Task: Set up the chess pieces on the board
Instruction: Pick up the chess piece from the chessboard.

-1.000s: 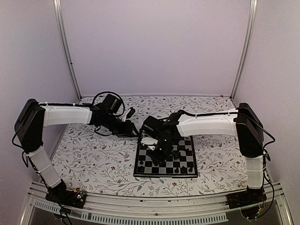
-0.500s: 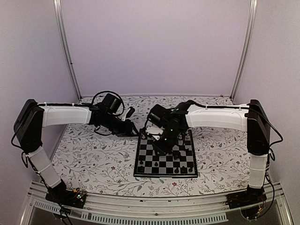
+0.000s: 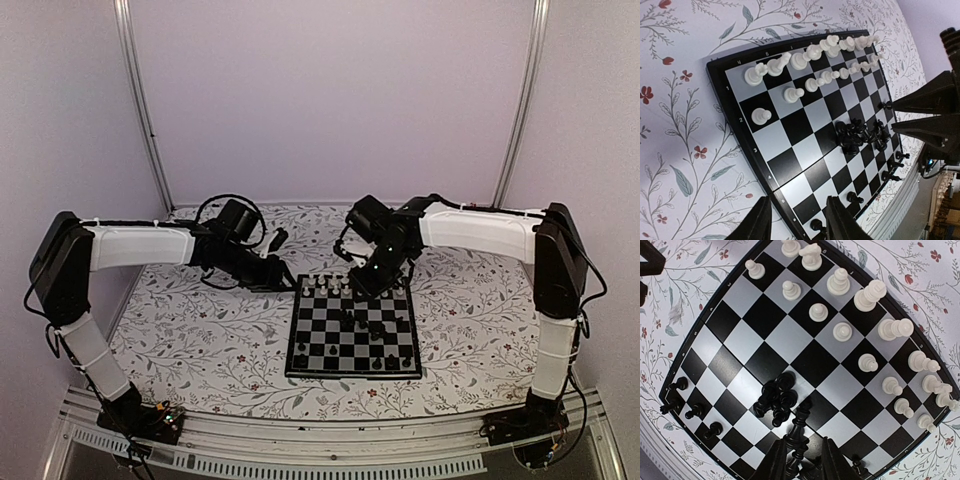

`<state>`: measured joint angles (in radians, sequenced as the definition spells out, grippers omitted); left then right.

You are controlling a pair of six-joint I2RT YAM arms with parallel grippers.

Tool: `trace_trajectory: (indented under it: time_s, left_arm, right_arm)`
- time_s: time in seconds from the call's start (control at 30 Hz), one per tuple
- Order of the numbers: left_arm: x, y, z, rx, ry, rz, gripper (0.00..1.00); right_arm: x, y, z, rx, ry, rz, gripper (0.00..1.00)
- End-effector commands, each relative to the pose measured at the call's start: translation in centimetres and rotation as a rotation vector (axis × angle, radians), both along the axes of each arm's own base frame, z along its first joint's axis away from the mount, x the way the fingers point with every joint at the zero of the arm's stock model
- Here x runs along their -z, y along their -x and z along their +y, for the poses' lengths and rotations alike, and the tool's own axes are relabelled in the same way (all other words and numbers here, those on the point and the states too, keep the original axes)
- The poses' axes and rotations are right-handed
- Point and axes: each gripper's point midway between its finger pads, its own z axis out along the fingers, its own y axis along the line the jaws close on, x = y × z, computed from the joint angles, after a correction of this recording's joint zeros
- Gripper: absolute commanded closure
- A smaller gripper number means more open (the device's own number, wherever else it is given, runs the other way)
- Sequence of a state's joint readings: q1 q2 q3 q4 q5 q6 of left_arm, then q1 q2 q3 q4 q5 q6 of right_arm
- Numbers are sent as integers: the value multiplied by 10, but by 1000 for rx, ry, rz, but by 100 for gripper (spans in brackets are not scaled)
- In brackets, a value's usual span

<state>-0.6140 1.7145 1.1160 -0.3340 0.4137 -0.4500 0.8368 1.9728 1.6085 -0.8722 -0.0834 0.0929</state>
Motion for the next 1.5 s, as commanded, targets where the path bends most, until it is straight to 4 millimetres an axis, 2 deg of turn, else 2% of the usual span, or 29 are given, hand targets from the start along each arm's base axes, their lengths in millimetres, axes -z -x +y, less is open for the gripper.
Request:
trace_trajectory:
  time_s: [0.0,0.27,0.53,0.93,1.23,1.47]
  left_arm:
    - [-4,0,0,1,14,-1,60]
    - [-4,-2,1,-2,8,-5,60]
    - [-4,-3,1,-1,5,-6,60]
    - [0,-4,2,-1,-7,-1,60]
    - [3,-5,0,2,-9,7,60]
    - [4,-9,-3,9,-11,11,60]
  right_arm:
    - [14,2,9,-11,-16,26,73]
    - [27,0,17,-32,-16,43,74]
    - [34,-11,27,-33,-14,35,73]
    - [52,-11,33,-58,-3,71,73]
    - [53,-15,40,-71,-25,55,76]
    - [43,-24,45,-70,-33,13,91]
